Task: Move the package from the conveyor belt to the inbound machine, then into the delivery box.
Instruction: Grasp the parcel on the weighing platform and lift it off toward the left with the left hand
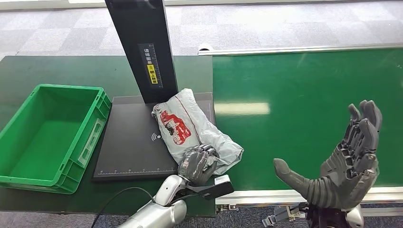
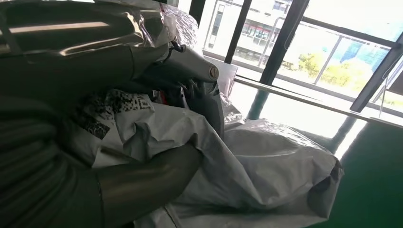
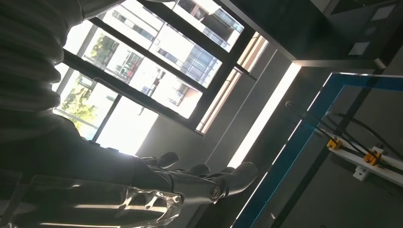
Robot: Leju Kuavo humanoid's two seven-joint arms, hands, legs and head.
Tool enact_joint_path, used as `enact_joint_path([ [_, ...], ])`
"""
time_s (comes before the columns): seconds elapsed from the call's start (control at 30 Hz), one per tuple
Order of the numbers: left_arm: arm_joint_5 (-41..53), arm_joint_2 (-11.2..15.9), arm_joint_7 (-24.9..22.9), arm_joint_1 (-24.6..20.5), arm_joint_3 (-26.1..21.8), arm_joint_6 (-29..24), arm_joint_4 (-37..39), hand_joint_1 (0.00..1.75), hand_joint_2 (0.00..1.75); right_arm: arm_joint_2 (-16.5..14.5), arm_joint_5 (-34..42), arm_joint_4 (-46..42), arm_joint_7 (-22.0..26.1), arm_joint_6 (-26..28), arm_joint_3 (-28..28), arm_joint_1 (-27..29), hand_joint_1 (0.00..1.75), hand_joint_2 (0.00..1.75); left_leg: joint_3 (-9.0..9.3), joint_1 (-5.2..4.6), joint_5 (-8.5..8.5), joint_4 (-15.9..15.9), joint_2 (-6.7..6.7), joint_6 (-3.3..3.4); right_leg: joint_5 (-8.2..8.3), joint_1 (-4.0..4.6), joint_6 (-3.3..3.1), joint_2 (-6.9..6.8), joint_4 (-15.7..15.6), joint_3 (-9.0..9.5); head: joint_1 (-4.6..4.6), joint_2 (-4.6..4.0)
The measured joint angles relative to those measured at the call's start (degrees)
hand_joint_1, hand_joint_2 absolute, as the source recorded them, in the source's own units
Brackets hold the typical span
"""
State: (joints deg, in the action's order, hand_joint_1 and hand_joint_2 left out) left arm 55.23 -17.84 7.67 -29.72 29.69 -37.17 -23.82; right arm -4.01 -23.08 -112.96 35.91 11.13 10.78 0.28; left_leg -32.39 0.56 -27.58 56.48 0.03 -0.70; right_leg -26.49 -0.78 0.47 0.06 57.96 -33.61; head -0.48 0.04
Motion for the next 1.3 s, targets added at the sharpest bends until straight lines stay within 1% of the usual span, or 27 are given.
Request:
enact_joint_path([
  [0.03,0.0,0.0,-0.1,-0.1,0.0,0.3,0.1,1.39,1.75,0.0,0.0,0.0,0.0,0.0,0.0,0.0,0.00,1.75,0.00,0.00,0.00,0.0,0.00,0.00,0.00,0.00,0.00,0.00,0.0,0.00,0.00,0.00],
  [0.07,0.1,0.1,-0.1,-0.2,0.0,0.8,0.2,1.38,1.75,0.0,0.1,0.0,0.0,0.0,0.0,0.0,0.00,1.75,0.00,0.00,0.00,0.0,0.00,0.00,0.00,0.00,0.00,0.00,0.0,0.00,0.00,0.00],
  [0.17,0.5,0.3,-0.4,-0.6,0.0,4.1,0.3,1.61,1.75,0.0,0.3,0.2,0.0,0.0,0.0,0.0,0.00,1.75,0.03,0.00,0.00,0.0,-0.01,0.00,0.00,0.00,0.00,-0.02,0.0,0.07,0.00,0.00],
  [0.33,0.7,0.6,-0.8,-1.5,-0.3,8.4,0.3,1.66,1.75,0.0,0.4,1.2,-0.2,-0.1,0.0,-0.4,0.00,1.75,0.18,0.00,-0.01,0.0,-0.03,0.00,-0.01,0.00,0.01,-0.04,0.0,0.26,0.01,0.00],
  [0.4,-0.6,0.7,-0.1,-1.9,-0.7,9.9,0.3,1.67,1.75,0.0,0.1,1.7,-0.2,-0.1,0.0,-0.6,0.00,1.75,0.25,0.00,-0.01,0.0,-0.02,0.00,-0.01,0.00,0.01,-0.04,0.0,0.33,0.01,0.00],
  [0.53,-5.6,0.7,4.2,-2.4,-2.8,12.3,0.3,1.74,1.75,0.0,-0.2,2.9,-0.4,0.3,-0.3,-1.2,0.00,1.75,0.36,0.00,0.00,0.0,-0.02,0.00,-0.01,0.00,0.00,-0.04,0.0,0.40,0.01,0.00],
  [0.6,-8.9,0.6,7.5,-2.4,-4.1,13.0,0.1,1.75,1.75,0.0,-0.2,3.6,-0.4,0.7,-0.8,-1.5,0.00,1.75,0.37,0.00,0.00,0.0,-0.02,0.00,-0.01,0.00,0.00,-0.03,0.0,0.40,0.01,0.00],
  [0.67,-14.1,0.6,12.3,-1.9,-5.7,13.9,-1.3,1.75,1.75,0.0,-0.1,4.3,-0.5,1.5,-1.3,-1.6,0.00,1.75,0.36,0.00,0.00,0.0,-0.02,0.00,-0.01,0.00,0.00,-0.03,0.0,0.38,0.02,0.00],
  [0.73,-20.7,0.8,17.1,-0.4,-7.1,14.5,-6.0,1.75,1.75,0.1,0.1,4.8,-0.5,2.5,-1.9,-1.4,0.00,1.75,0.32,0.00,0.01,0.0,-0.02,0.00,-0.01,0.00,0.00,-0.03,0.0,0.34,0.01,0.00],
  [0.77,-23.6,1.0,18.3,0.6,-7.4,14.5,-9.4,1.75,1.75,0.1,0.1,4.9,-0.4,3.1,-2.3,-1.2,0.00,1.75,0.29,0.00,0.00,0.0,-0.02,0.00,-0.01,0.00,0.01,-0.03,0.0,0.32,0.02,0.00],
  [0.87,-30.0,2.5,19.0,3.6,-7.6,13.3,-21.7,1.75,1.75,0.1,0.2,5.2,0.0,4.2,-3.5,-0.1,0.00,1.75,0.19,0.00,-0.01,0.0,-0.01,0.00,-0.01,0.00,0.01,-0.02,0.0,0.21,0.01,0.00],
  [0.97,-33.0,4.4,20.9,5.8,-8.2,8.7,-33.2,1.75,1.75,-0.1,0.8,5.2,0.2,5.0,-4.7,1.2,0.00,1.75,0.10,0.01,-0.01,0.0,-0.02,0.00,-0.02,0.01,0.00,-0.03,0.0,0.15,0.00,0.00],
  [1.03,-32.9,5.8,21.7,7.7,-9.4,6.0,-40.3,1.75,1.75,-0.5,1.9,5.2,0.4,5.0,-5.6,2.1,0.00,1.75,0.09,0.03,-0.02,0.0,0.04,-0.02,-0.03,0.03,0.00,0.02,0.0,0.13,0.01,0.00],
  [1.1,-32.2,7.5,22.0,11.0,-11.8,3.9,-49.7,1.75,1.75,-1.3,3.6,5.1,0.9,4.6,-6.9,4.1,0.00,1.75,0.08,0.06,-0.04,0.0,0.15,-0.05,-0.04,0.07,-0.02,0.12,0.0,0.06,0.00,0.00],
  [1.17,-32.0,8.8,22.9,13.3,-15.2,1.1,-57.8,1.75,1.75,-2.2,5.3,5.1,1.1,3.9,-8.4,6.0,0.00,1.75,0.04,0.07,-0.05,0.0,0.15,-0.07,-0.06,0.08,-0.04,0.13,0.0,0.01,0.00,0.00],
  [1.23,-32.1,9.7,24.5,14.6,-19.1,-1.4,-62.9,1.75,1.75,-2.9,6.4,5.1,0.9,3.3,-9.5,7.0,0.00,1.75,0.04,0.08,-0.05,0.0,0.12,-0.07,-0.07,0.09,-0.06,0.10,0.0,0.01,0.01,0.00],
  [1.3,-30.1,10.3,26.4,15.4,-23.9,-2.4,-66.3,1.75,1.75,-3.6,7.4,5.1,0.4,2.5,-10.4,8.2,0.00,1.75,0.04,0.08,-0.04,0.0,0.12,-0.07,-0.07,0.09,-0.06,0.09,0.0,0.01,0.01,-0.01],
])
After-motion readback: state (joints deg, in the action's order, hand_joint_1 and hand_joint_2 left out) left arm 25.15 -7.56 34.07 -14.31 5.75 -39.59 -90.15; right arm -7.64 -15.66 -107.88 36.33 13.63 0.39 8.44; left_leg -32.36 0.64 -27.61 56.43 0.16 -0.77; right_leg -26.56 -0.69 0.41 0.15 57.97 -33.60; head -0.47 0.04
